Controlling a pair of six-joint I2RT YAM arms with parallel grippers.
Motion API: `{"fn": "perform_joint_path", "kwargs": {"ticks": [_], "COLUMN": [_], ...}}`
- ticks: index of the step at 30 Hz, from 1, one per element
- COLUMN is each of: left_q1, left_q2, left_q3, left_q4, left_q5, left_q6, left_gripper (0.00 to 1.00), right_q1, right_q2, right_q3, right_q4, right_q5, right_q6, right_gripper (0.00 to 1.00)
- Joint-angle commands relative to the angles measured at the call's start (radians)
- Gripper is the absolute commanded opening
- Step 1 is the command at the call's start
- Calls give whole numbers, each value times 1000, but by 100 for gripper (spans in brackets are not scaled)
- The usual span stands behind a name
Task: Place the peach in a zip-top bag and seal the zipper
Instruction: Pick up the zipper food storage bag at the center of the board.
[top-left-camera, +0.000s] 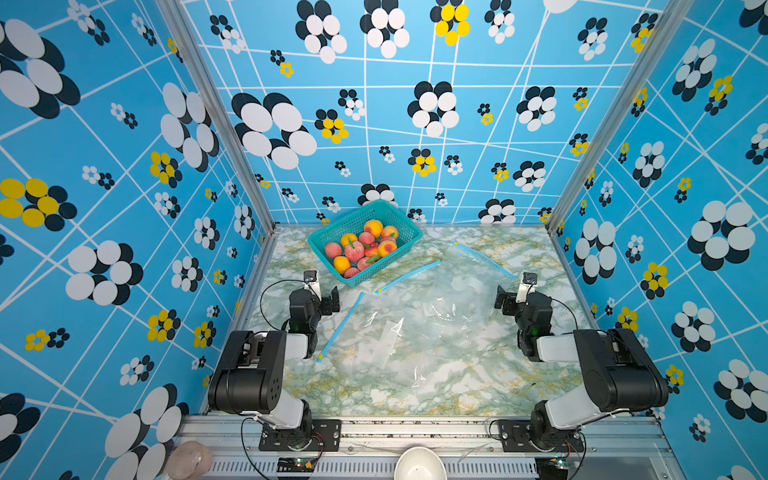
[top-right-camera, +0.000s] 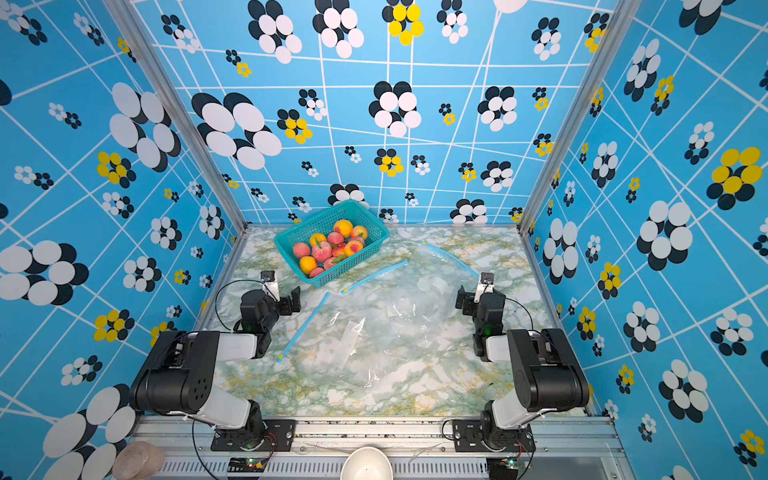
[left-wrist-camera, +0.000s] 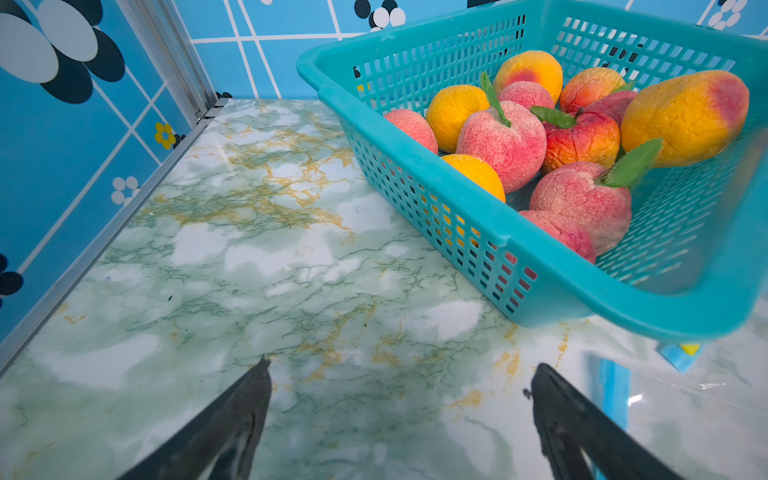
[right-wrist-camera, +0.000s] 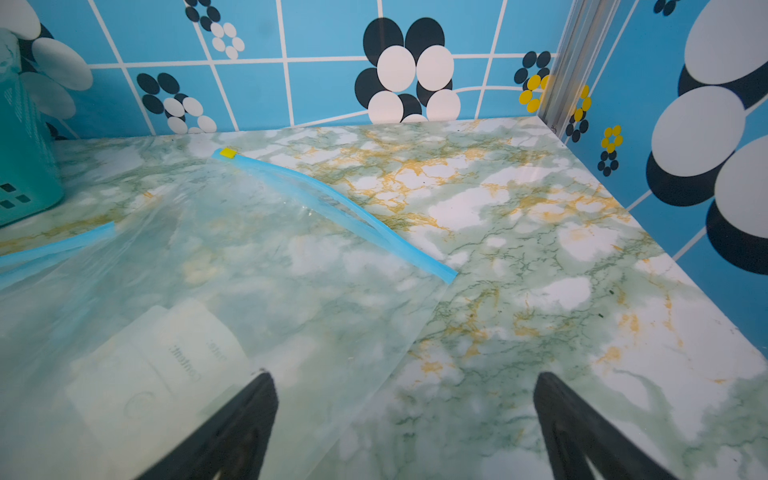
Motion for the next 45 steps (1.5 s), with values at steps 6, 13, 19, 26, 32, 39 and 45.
{"fn": "perform_joint_path", "kwargs": {"ticks": [6, 13, 19, 26, 32, 39, 45], "left_q1": [7, 13, 16, 22, 20, 38, 34], "left_q2": [3, 2, 2, -28, -176, -247, -203], "left_q3": [10, 7, 6, 23, 135, 343, 565], "left_q4": [5, 9, 13, -40, -367, -731, -1172], "left_q5": [22, 33, 39, 29, -81, -129, -141], "left_q6": [-9, -14, -16, -28, -79, -320, -471], "left_gripper": [99, 99, 99, 99, 99, 99, 96], "right_q1": [-18, -19, -19, -20, -13, 34, 247], "right_q2": [8, 7, 6, -28, -185, -308, -365], "right_q3": [26, 26, 24, 39, 167, 360, 494], "right_q4": [-16, -16, -15, -67, -414, -816, -1066], "right_q5": [-25, -28, -27, -8, 17, 19, -4], "right_q6": [-4, -3, -3, 1, 10, 88, 172], "right_gripper": [100, 99, 100, 99, 97, 95, 93]}}
